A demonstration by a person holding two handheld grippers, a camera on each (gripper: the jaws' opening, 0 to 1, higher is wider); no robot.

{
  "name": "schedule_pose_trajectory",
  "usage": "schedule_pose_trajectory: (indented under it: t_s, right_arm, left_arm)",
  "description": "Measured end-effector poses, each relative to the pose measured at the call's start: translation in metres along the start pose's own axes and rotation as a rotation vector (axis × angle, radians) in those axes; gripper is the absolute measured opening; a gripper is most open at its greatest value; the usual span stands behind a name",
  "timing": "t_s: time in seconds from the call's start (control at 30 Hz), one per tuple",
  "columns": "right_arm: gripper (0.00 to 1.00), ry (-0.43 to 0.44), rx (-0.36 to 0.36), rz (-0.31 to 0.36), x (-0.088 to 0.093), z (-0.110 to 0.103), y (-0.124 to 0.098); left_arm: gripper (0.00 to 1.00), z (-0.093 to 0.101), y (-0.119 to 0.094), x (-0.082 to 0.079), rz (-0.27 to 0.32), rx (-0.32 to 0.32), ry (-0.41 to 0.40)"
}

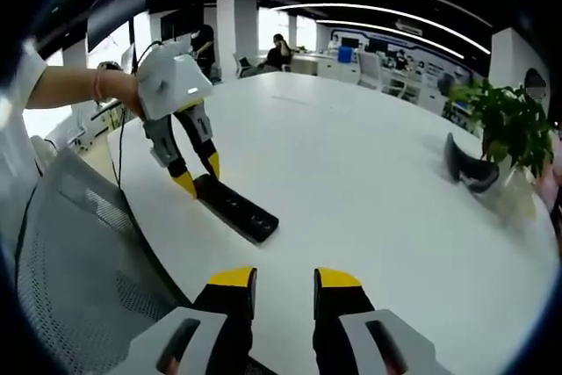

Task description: Press the specified remote control buttons in sequence, fully releasing each button before pressing the next.

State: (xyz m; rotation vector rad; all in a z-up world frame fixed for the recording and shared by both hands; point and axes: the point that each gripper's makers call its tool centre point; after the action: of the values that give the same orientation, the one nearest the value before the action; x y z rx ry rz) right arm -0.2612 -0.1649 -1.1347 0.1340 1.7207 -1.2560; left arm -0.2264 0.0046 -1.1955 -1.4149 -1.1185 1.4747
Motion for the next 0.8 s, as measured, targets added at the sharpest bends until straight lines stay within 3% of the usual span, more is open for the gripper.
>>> schedule_pose_trajectory:
  t_s: [0.37,0.8]
  right_arm:
    - [0.22,-0.002,-0.011,-0.01,0.002,-0.002,0.001]
    - [0.21,-0.018,-0.02,-0.034,0.006,-0.004,0.003]
  left_arm:
    - [0.23,0.021,0.0,0.001,-0.02,0.005,0.015]
    - [0.23,0.044,-0.001,0.002,-0.005,0.01,0.023]
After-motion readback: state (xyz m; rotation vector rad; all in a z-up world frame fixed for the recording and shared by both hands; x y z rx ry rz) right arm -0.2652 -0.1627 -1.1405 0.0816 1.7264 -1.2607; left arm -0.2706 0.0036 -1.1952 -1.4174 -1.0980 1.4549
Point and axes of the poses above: the point that each gripper's makers call its tool centre point, and the gripper's own axes: y roughly forward along the fingers, z roughly to its right, x roughly out of its underside
